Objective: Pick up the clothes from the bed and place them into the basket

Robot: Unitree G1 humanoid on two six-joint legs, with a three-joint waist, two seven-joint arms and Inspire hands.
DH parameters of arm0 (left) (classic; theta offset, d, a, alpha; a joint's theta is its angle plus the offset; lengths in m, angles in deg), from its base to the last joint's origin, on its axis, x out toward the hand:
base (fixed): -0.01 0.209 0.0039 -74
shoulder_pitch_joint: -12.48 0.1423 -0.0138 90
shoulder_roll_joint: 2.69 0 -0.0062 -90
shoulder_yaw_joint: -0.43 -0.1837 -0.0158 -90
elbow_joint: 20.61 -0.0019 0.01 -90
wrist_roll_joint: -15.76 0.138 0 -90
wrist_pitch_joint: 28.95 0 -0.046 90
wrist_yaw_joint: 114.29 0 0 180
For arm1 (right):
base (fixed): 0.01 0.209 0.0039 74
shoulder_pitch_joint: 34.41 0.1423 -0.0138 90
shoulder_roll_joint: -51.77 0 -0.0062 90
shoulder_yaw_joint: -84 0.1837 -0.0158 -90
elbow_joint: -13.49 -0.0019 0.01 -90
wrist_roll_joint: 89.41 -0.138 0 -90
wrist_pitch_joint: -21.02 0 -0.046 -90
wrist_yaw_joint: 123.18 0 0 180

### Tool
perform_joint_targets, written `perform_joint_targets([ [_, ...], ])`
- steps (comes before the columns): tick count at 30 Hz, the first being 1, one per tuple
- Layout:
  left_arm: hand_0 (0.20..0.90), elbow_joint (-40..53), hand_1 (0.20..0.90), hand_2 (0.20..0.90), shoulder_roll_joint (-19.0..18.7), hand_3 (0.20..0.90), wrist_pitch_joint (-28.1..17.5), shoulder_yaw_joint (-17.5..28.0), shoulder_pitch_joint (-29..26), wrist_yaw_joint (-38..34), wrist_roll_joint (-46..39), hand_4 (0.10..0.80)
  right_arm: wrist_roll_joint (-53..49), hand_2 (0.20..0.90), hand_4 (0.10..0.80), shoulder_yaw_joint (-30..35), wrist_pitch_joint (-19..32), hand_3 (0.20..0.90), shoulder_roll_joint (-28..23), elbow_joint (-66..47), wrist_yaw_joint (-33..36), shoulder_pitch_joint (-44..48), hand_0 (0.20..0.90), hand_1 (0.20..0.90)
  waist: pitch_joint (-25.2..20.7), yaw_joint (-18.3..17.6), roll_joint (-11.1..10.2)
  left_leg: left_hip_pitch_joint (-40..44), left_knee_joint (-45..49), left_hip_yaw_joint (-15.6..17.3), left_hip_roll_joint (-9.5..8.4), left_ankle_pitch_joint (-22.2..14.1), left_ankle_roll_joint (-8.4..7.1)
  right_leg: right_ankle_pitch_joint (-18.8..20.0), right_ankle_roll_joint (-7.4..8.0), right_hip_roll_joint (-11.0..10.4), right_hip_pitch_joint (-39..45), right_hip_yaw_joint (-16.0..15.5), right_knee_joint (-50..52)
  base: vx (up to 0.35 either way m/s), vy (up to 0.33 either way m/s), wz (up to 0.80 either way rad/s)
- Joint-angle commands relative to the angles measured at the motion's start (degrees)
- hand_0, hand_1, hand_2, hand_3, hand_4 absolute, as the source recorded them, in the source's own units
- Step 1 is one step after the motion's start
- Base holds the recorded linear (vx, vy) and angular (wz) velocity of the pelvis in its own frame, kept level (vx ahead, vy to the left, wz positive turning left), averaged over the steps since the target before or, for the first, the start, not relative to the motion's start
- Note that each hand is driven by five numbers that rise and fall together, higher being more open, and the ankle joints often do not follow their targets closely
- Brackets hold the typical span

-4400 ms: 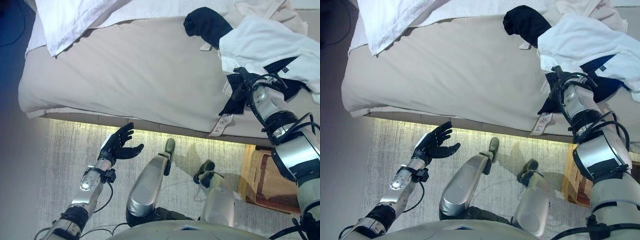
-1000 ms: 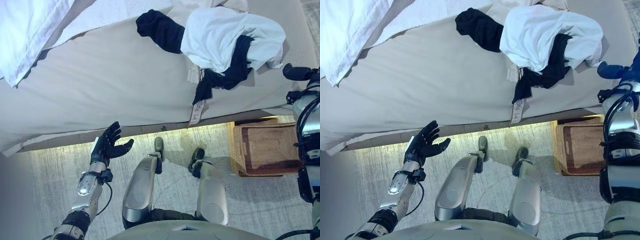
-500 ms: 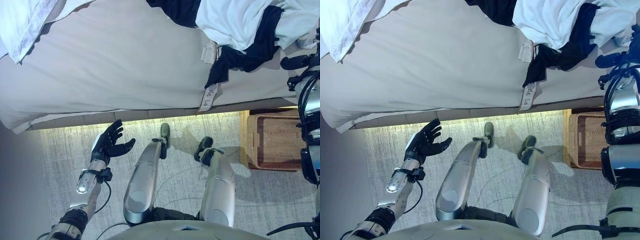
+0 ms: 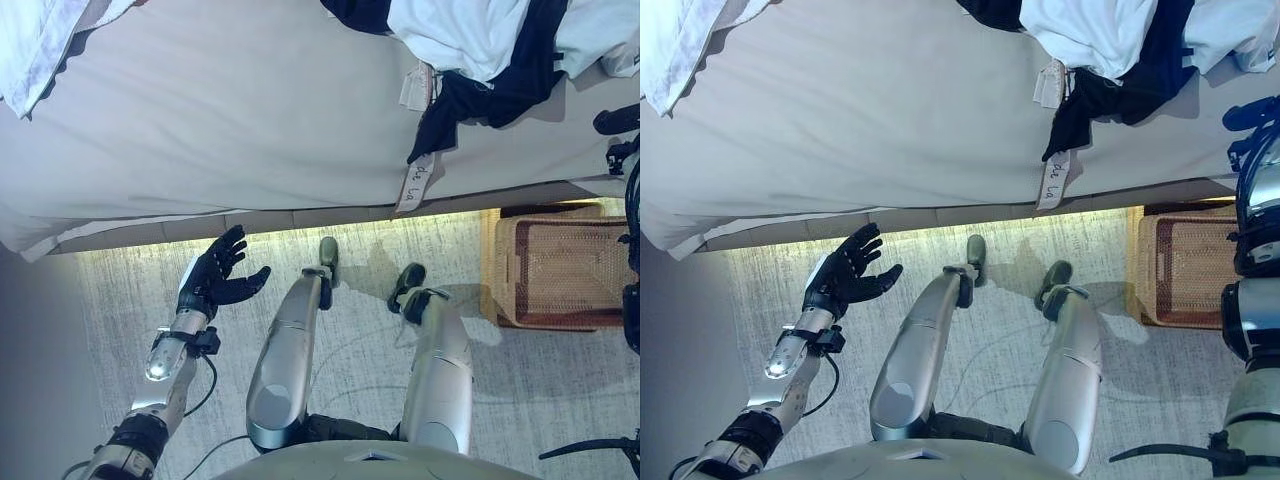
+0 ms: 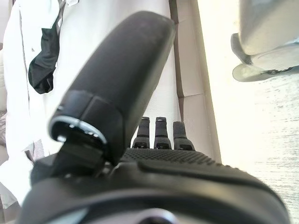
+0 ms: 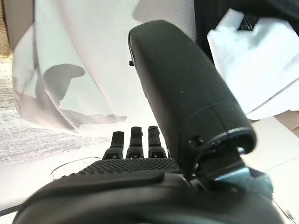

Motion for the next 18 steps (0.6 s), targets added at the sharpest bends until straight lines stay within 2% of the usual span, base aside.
perform_joint_targets([
  [1,0.900,4.57,0.900,0.900,-3.66,0.900,-3.35,1.67,5.19,0.18,-2.60,0.800,-2.55,0.900,0.800,-4.81,4.73,0.900,-9.88,-1.22,4.79,7.29,0.900,0.900,-2.71,1.07,2.10,0.72,-1.98,-2.78,1.16,-2.47,-2.44,-5.31,-0.79,1.84,1.47,-2.97,5.76,-0.015,-0.031,0.00],
  [7,0.900,4.59,0.900,0.900,-3.22,0.900,-3.68,2.27,6.36,1.96,-2.65,0.800,0.49,0.900,0.800,-5.75,11.26,0.900,-8.45,-7.45,3.98,7.12,0.900,0.900,-2.71,1.45,2.05,0.96,-2.26,-3.35,1.39,-2.01,-2.76,-5.75,-1.25,2.42,2.45,-3.15,5.54,0.000,0.000,0.00],
  [11,0.900,4.40,0.900,0.900,-3.31,0.900,-4.00,2.53,6.75,2.90,-3.11,0.800,3.88,0.900,0.800,-6.25,15.09,0.900,-7.24,-13.08,7.30,6.93,0.900,0.900,-2.71,1.93,1.78,2.55,-3.04,-4.00,1.55,-1.77,-2.93,-6.05,-1.39,2.47,4.68,-3.81,4.71,0.021,0.010,0.01],
  [18,0.900,5.02,0.900,0.900,-3.61,0.900,-3.56,2.77,6.71,3.31,-3.08,0.800,7.44,0.900,0.800,-4.81,15.92,0.900,-4.72,-20.61,9.26,8.57,0.900,0.900,-2.71,3.22,1.44,4.66,-4.13,-4.65,0.84,-1.41,-2.93,-6.42,-1.32,1.80,7.54,-5.00,3.99,0.047,0.041,0.07],
])
